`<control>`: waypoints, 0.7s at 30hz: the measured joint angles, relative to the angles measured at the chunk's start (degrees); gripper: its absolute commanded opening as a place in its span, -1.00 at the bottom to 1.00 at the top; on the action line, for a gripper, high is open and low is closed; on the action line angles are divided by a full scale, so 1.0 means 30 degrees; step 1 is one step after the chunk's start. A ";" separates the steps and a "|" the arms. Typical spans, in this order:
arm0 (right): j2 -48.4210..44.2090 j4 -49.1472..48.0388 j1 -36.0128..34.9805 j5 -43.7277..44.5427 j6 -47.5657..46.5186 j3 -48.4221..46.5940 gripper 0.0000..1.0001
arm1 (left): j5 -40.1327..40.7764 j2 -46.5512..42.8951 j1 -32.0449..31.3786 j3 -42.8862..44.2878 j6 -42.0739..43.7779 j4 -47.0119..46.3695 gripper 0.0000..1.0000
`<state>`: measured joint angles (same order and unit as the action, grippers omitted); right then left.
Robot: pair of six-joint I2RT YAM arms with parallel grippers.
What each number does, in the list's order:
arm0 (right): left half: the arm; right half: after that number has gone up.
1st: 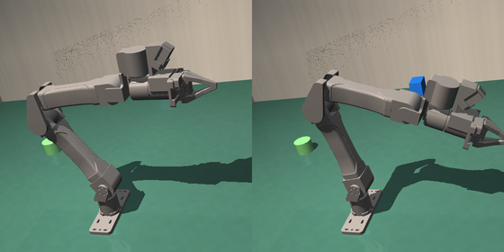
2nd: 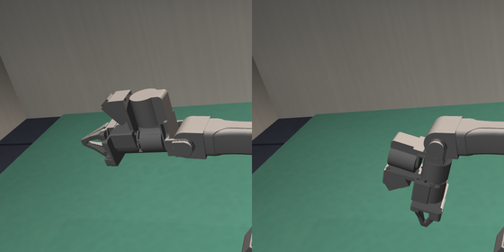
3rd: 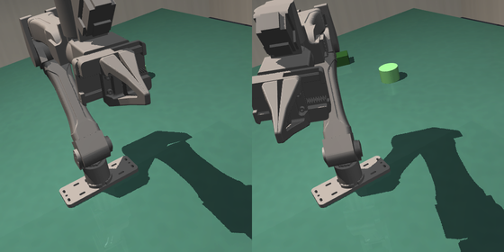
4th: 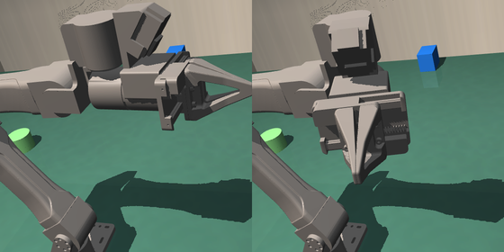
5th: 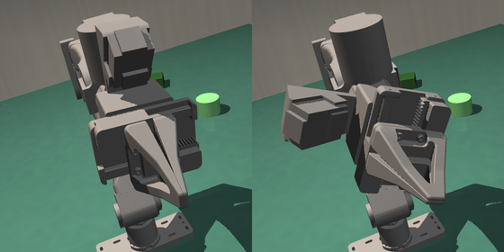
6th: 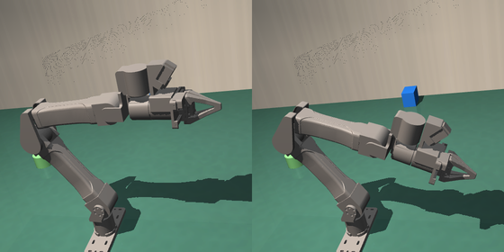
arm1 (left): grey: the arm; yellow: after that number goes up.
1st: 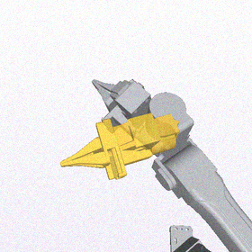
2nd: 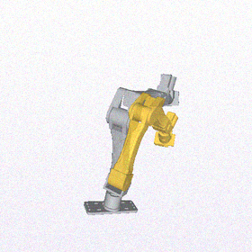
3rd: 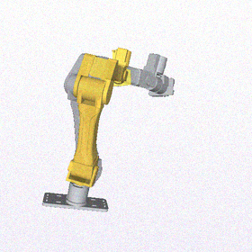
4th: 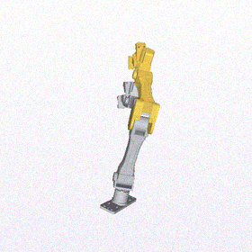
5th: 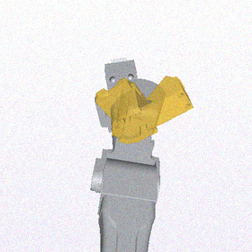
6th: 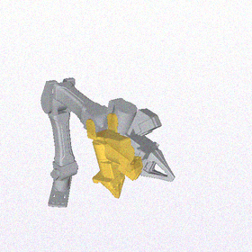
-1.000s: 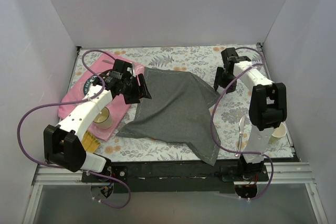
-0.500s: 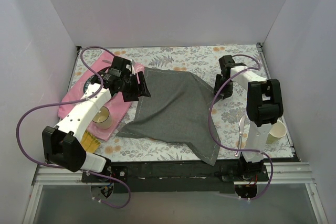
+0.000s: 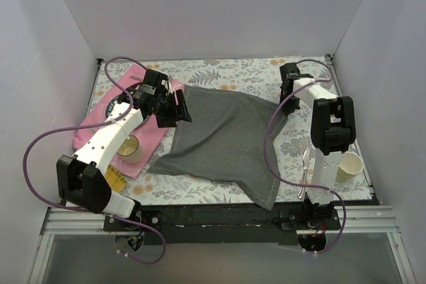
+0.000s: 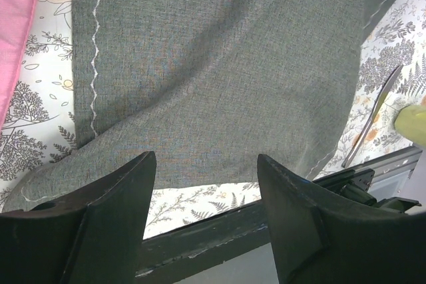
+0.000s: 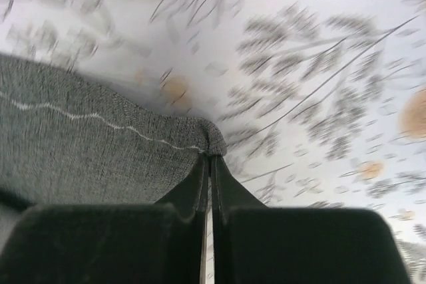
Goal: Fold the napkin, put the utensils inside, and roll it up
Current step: Flatten the napkin out
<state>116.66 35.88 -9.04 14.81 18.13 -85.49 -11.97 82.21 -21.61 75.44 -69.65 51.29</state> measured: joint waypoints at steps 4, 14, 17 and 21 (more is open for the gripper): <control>0.0750 0.0051 0.0597 0.2645 -0.0831 -0.1938 -0.97 | -0.0095 0.0029 0.0000 0.0007 -0.0015 0.0051 0.24; 0.3621 -0.2200 0.1253 0.6470 -0.3483 -0.9726 -0.05 | -0.0248 0.0328 0.0000 -0.0517 -0.1231 -0.0270 0.29; 0.4983 -0.1399 0.1239 0.6113 -0.3548 -1.2101 0.34 | -0.0240 0.0707 -0.0007 -0.0612 -0.1821 -0.0721 0.31; 0.6237 0.1763 0.1093 0.4575 -0.1916 -1.5059 0.38 | 0.0182 0.2681 -0.0226 -0.0306 -0.2601 -0.2608 0.29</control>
<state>135.37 41.17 -5.76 28.53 12.38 -130.67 -11.42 90.26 -22.28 74.52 -77.45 43.46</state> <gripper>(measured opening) 0.683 0.654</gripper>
